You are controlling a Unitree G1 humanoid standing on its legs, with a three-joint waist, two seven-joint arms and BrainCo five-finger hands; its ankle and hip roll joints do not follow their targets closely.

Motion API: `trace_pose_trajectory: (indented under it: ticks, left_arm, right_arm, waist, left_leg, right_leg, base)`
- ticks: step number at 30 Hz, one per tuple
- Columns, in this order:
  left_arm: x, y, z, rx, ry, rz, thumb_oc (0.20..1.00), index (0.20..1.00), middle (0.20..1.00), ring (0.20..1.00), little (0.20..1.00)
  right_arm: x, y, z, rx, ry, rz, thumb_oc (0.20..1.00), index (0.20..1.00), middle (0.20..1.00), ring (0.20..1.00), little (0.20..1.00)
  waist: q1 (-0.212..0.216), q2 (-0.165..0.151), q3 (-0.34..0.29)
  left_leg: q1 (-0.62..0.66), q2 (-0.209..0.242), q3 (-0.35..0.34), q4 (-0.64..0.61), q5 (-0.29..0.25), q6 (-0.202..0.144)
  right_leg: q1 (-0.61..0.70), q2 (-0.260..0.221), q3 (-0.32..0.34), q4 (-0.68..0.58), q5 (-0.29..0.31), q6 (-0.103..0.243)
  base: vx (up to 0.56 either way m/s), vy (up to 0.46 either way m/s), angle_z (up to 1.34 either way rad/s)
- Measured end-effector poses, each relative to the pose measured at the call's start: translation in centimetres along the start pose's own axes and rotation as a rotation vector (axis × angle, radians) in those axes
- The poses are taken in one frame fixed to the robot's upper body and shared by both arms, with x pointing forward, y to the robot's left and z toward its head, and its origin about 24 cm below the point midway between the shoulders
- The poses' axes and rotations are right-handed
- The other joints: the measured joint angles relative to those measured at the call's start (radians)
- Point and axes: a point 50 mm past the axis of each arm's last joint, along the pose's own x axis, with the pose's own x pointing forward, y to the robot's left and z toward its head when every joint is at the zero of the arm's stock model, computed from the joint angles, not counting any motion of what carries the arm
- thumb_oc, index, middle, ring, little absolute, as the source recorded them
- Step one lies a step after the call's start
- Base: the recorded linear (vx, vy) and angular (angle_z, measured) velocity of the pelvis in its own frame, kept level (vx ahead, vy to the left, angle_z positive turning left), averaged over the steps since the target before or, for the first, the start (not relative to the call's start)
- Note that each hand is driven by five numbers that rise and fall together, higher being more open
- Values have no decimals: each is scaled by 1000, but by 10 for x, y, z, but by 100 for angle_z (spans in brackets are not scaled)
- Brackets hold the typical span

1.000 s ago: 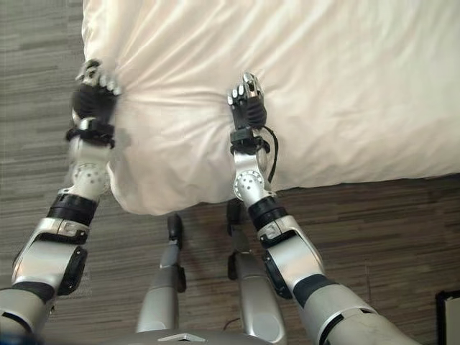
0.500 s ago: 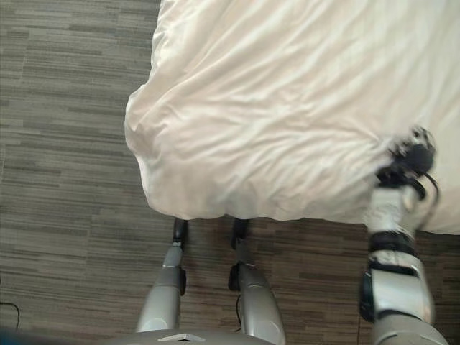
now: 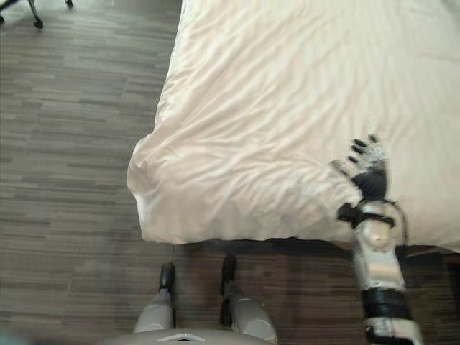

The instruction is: Making the bed.

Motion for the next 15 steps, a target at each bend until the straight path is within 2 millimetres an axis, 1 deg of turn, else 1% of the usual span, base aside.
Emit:
trace_pose_trajectory:
  ticks: [1,2,4,5,7,8,10,11,12,15]
  left_arm:
    - [-5,-12,4,155,-23,-64,1000,1000,1000,1000,1000]
    - [-9,-18,4,197,-35,-79,1000,1000,1000,1000,1000]
    - [-22,-36,3,185,-40,-87,1000,1000,1000,1000,1000]
    - [-31,-46,-1,156,-20,-90,1000,1000,1000,1000,1000]
    - [-54,-73,-11,46,45,-100,1000,1000,1000,1000,1000]
    - [-66,-83,-17,18,89,-134,1000,1000,1000,1000,1000]
    - [-78,-93,-23,-11,138,-165,1000,1000,1000,1000,1000]
    - [-81,-95,-27,-21,161,-158,1000,1000,1000,1000,1000]
    - [-85,-98,-32,-25,193,-166,1000,1000,1000,1000,1000]
    - [-99,-112,-43,-63,280,-214,1000,1000,1000,1000,1000]
  right_arm:
    - [-12,9,-8,-16,33,35,1000,1000,1000,1000,1000]
    - [-17,11,-11,-43,45,58,1000,1000,1000,1000,1000]
    - [-24,13,-14,-95,57,89,1000,1000,1000,1000,1000]
    - [-28,17,-17,-87,72,89,1000,1000,1000,1000,1000]
    - [-41,31,-26,-30,117,93,1000,1000,1000,1000,1000]
    - [-47,40,-32,-5,147,121,1000,1000,1000,1000,1000]
    - [-57,53,-42,44,199,158,1000,1000,1000,1000,1000]
    - [-59,54,-48,101,234,126,1000,1000,1000,1000,1000]
    - [-65,58,-57,139,284,125,1000,1000,1000,1000,1000]
    - [-92,70,-84,342,459,71,1000,1000,1000,1000,1000]
  waist:
    - [-2,-11,-15]
    - [-6,-13,-34]
    - [-11,-12,-49]
    - [-14,-10,-59]
    - [-24,0,-82]
    - [-27,3,-97]
    - [-31,7,-109]
    - [-31,10,-112]
    - [-32,15,-114]
    - [-30,35,-143]
  left_leg:
    - [24,0,9,-1,-7,4]
    - [27,-2,14,-1,-11,7]
    - [53,-10,20,-1,-13,18]
    - [67,-11,25,-1,-17,22]
    - [98,-13,35,-1,-28,28]
    - [110,-13,41,-1,-33,28]
    - [116,-15,44,0,-34,29]
    - [122,-15,45,-1,-33,30]
    - [133,-15,46,-1,-33,29]
    - [155,-15,57,-1,-40,30]
  right_leg:
    - [23,0,4,1,-6,-1]
    - [23,-2,9,1,-6,0]
    - [43,-9,20,1,-4,3]
    - [54,-11,24,1,-3,1]
    - [83,-12,30,1,-8,2]
    - [92,-12,35,0,-13,2]
    - [95,-14,42,1,-11,3]
    - [101,-13,43,1,-10,3]
    - [111,-13,45,1,-11,3]
    - [127,-13,56,-1,-20,10]
  base:
    - [6,62,-11]
    - [2,102,-14]
    - [8,96,-13]
    - [9,95,-10]
    - [-13,65,-8]
    - [-23,78,-13]
    - [-15,75,-10]
    - [-7,63,-3]
    - [-14,85,-5]
    - [-16,49,-10]
